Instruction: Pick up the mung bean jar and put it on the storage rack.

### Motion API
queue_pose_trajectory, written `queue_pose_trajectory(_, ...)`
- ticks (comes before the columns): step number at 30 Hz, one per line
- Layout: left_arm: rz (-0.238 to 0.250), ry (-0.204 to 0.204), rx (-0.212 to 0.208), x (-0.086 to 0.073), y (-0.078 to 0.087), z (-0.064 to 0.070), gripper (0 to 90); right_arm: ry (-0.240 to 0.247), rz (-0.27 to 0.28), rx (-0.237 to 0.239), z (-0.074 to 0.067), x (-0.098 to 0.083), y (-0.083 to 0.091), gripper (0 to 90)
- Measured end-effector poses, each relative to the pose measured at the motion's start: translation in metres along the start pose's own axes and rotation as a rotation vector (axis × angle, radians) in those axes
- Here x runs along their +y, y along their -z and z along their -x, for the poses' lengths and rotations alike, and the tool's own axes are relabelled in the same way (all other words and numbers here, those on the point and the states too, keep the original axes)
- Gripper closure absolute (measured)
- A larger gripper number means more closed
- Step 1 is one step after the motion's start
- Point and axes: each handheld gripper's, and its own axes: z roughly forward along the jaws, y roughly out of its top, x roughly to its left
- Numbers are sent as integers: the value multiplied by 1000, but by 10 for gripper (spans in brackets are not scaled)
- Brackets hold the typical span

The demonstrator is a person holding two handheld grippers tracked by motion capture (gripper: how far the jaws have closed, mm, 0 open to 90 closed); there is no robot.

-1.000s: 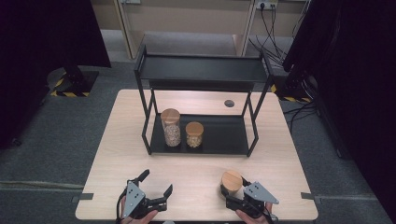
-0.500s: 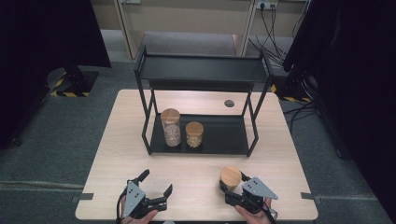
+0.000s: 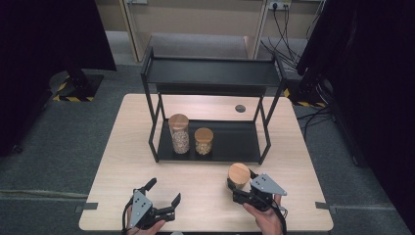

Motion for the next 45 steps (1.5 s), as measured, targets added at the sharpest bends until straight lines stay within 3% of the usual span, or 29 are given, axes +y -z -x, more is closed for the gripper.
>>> queue_pose_trajectory(14, 1, 1, 2, 0, 1, -1, 24, 6, -8, -23, 2, 28, -34, 253)
queue_pose_trajectory(22, 1, 0, 2, 0, 1, -1, 24, 10, -17, -64, 2, 40, -57, 253)
queue_pose_trajectory(45, 1, 0, 1, 0, 1, -1, 24, -16, -45, -151, 11, 57, -115, 253)
